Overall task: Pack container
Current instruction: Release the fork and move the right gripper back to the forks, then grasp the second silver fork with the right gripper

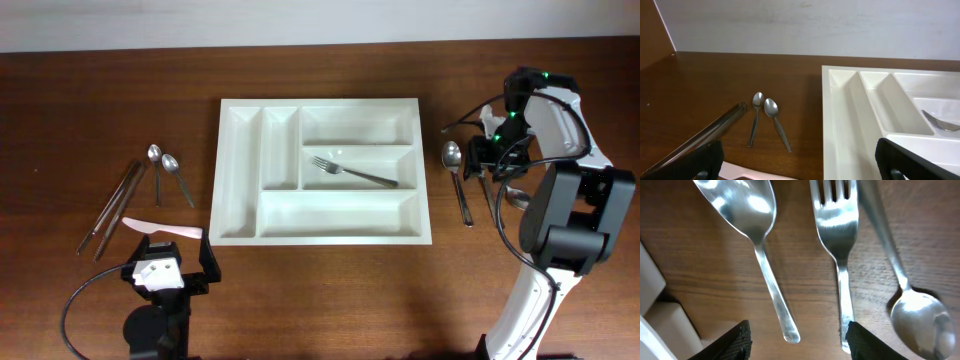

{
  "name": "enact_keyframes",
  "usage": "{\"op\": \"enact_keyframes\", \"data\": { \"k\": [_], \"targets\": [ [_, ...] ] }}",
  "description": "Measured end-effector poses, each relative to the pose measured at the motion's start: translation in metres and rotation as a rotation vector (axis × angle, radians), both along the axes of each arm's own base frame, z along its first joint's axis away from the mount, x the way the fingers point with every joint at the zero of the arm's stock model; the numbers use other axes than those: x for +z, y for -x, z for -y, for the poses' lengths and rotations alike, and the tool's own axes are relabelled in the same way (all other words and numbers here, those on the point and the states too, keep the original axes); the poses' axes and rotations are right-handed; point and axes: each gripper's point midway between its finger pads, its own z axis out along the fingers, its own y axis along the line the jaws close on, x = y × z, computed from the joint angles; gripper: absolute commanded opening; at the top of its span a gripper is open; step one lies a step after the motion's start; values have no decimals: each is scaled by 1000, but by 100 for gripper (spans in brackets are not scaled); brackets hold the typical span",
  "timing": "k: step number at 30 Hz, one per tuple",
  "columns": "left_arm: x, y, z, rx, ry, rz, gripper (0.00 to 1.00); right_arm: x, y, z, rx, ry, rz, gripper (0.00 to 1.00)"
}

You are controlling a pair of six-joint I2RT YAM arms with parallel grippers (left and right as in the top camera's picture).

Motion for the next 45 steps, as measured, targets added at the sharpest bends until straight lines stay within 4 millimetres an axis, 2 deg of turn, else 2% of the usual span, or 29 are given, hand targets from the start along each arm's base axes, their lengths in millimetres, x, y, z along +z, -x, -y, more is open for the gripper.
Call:
{"op": "enact_keyframes", "data": {
  "k": [8,13,20,27,30,36,40,45],
  "targets": [
    [0,0,0,0,0,0,99,-6,-15,18,-18,14,76,62],
    [0,0,0,0,0,0,99,-7,-25,20,6,17,120,58],
    [0,0,0,0,0,0,99,-10,-29,20,23,13,142,56],
    [0,0,0,0,0,0,99,-35,-5,13,23,-13,74,52],
    [0,0,0,0,0,0,99,-42,2,10,15,-24,55,47],
    [0,0,0,0,0,0,99,-45,3,11,11,-16,65,25],
    [0,0,0,0,0,0,99,-46,4,11,6,-13,69,19],
    [0,0,0,0,0,0,99,-47,3,15,-9,12,72,4]
  ]
}}
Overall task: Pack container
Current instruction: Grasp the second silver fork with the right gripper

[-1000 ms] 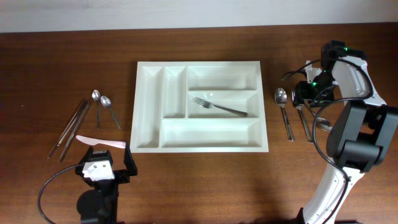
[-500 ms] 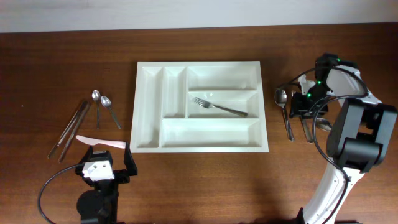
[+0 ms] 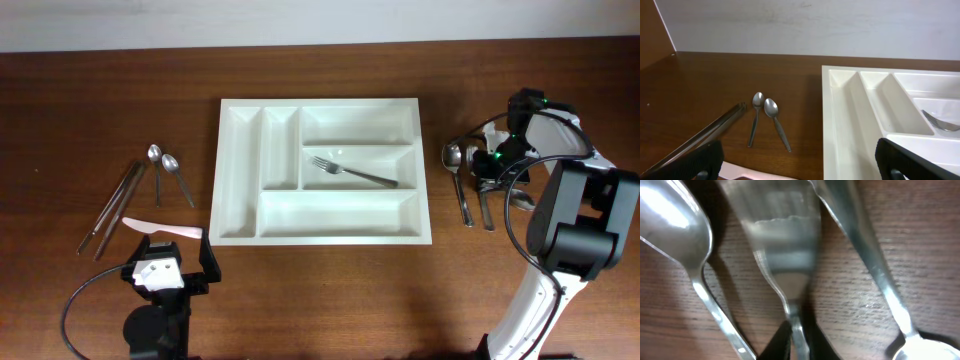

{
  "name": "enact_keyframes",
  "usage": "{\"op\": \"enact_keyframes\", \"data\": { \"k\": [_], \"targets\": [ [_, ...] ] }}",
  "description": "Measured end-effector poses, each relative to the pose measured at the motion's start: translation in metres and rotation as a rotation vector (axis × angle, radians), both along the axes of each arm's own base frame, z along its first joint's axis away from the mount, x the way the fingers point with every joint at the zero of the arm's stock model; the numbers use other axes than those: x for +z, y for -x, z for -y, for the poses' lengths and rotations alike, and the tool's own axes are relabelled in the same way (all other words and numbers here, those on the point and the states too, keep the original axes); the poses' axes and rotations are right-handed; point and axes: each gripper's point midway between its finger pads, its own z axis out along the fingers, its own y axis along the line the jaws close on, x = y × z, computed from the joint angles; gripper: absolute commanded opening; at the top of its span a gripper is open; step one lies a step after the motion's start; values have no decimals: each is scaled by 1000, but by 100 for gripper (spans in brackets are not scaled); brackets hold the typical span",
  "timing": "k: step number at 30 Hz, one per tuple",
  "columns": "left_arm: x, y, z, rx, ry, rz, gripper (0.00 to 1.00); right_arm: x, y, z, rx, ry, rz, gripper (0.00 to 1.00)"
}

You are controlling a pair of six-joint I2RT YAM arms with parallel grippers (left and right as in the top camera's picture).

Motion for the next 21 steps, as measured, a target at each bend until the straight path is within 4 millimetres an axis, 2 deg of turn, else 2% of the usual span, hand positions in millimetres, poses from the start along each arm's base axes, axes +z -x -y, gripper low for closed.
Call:
{"op": "enact_keyframes", "data": {
  "k": [15,21],
  "targets": [
    [0,0,0,0,0,0,99,1,-3,1,-3,3,13,4],
    [0,0,0,0,0,0,99,15,-15,4,-2,5,13,4]
  ]
}}
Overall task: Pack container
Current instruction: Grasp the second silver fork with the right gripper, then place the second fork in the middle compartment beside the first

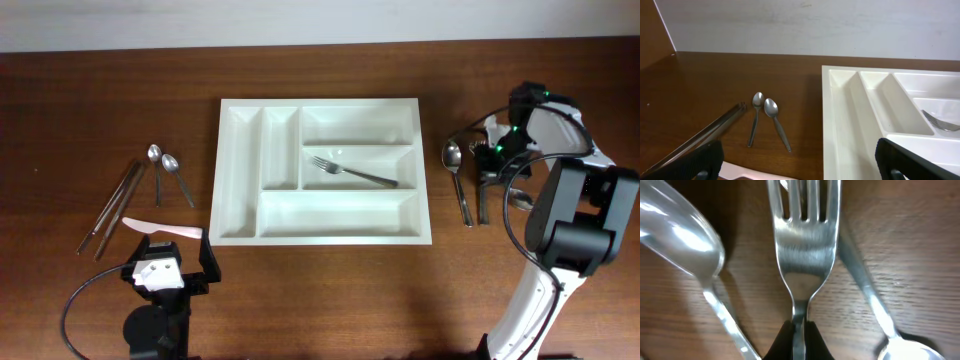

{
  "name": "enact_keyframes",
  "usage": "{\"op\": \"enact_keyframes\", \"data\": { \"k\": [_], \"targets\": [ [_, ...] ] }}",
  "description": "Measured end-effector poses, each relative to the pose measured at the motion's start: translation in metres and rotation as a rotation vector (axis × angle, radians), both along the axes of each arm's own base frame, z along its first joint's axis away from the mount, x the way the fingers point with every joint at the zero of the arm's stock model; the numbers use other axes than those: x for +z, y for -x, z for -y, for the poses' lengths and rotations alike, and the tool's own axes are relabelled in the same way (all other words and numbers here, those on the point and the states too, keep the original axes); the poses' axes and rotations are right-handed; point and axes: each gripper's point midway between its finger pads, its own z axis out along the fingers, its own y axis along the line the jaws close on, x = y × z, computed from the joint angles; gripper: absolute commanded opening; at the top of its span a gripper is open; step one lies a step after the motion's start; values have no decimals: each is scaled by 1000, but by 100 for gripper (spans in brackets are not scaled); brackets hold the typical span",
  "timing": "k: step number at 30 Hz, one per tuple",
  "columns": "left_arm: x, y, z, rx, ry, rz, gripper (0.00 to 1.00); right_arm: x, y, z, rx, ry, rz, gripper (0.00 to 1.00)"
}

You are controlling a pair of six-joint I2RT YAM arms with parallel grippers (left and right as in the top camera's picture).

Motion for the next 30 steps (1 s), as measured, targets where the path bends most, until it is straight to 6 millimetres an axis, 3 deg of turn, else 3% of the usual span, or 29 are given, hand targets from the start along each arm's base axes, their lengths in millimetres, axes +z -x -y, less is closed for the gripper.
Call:
{"op": "enact_keyframes", "data": {
  "k": [4,9,12,15,19,22,30],
  "targets": [
    [0,0,0,0,0,0,99,27,-23,6,0,17,67,4],
    [0,0,0,0,0,0,99,54,-38,7,7,17,119,4],
    [0,0,0,0,0,0,99,70,-44,-3,72,-22,147,4],
    [0,0,0,0,0,0,99,96,-60,-25,188,-53,222,4],
    [0,0,0,0,0,0,99,128,-79,-72,410,-89,338,4],
    [0,0,0,0,0,0,99,145,-86,-122,646,-108,415,4],
    [0,0,0,0,0,0,99,143,-44,-239,1359,-169,442,4]
  ]
}}
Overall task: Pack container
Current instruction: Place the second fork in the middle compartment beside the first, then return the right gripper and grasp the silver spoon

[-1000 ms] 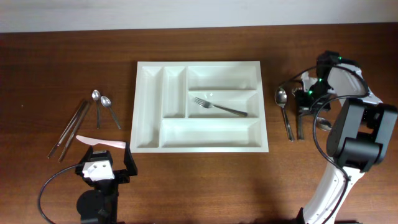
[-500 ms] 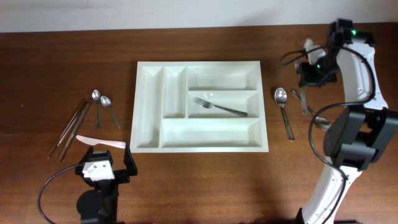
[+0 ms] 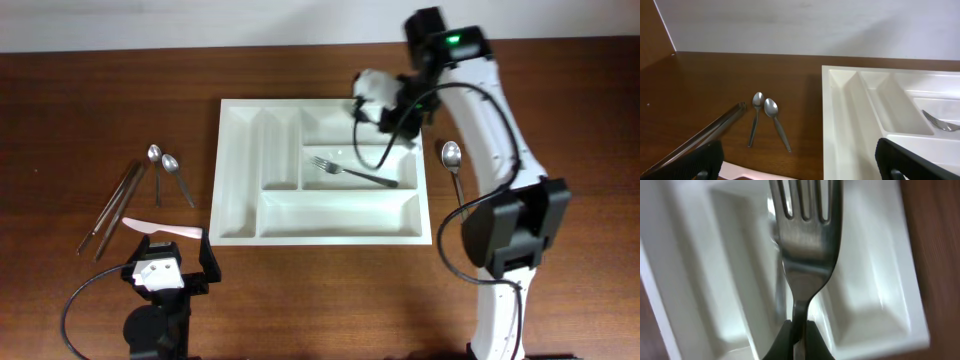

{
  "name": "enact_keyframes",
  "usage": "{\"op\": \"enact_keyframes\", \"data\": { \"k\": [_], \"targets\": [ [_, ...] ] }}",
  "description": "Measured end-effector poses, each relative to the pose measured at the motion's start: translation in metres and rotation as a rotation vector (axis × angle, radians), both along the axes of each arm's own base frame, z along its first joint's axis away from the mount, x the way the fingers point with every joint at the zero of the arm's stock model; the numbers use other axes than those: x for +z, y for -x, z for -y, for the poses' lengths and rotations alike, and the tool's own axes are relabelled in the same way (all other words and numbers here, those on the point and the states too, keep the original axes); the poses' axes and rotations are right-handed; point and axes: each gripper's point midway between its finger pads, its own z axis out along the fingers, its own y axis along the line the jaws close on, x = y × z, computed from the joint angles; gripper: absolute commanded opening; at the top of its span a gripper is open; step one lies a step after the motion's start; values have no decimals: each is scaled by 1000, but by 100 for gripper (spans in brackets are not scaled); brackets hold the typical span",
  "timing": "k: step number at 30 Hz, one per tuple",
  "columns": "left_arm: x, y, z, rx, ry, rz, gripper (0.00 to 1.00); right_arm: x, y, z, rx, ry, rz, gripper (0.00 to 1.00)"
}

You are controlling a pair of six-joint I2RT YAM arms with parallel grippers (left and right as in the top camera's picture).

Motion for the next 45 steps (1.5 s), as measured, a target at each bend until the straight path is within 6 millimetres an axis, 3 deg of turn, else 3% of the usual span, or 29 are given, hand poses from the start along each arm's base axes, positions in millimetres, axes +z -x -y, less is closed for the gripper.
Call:
{"op": "enact_keyframes", "data": {
  "k": [3,7,14,15,16,17,18,21,26,30,33,35,38,41,43,45],
  "targets": [
    [0,0,0,0,0,0,99,-5,13,-26,175,9,27,4],
    [0,0,0,0,0,0,99,-31,27,-48,322,13,28,4],
    [0,0,0,0,0,0,99,-85,44,-40,357,32,-59,4],
    [0,0,0,0,0,0,99,-90,45,-40,360,33,-64,13],
    [0,0,0,0,0,0,99,-93,44,-40,359,32,-62,35],
    [0,0,0,0,0,0,99,-95,42,-41,360,31,-56,74],
    [0,0,0,0,0,0,99,-95,40,-41,355,30,-49,84],
    [0,0,0,0,0,0,99,-94,31,-45,329,22,-14,96],
    [0,0,0,0,0,0,99,-88,18,-49,231,12,5,99],
    [0,0,0,0,0,0,99,-50,-14,-50,39,12,68,99],
    [0,0,0,0,0,0,99,-6,-25,-35,-233,6,43,99],
    [0,0,0,0,0,0,99,8,-24,-20,-358,1,5,96],
    [0,0,0,0,0,0,99,8,-20,6,-483,15,-63,91],
    [0,0,0,0,0,0,99,4,-13,39,-649,43,-155,76],
    [0,0,0,0,0,0,99,0,-7,64,-774,57,-226,81],
    [0,0,0,0,0,0,99,-5,-1,85,-867,73,-280,92]
  ]
}}
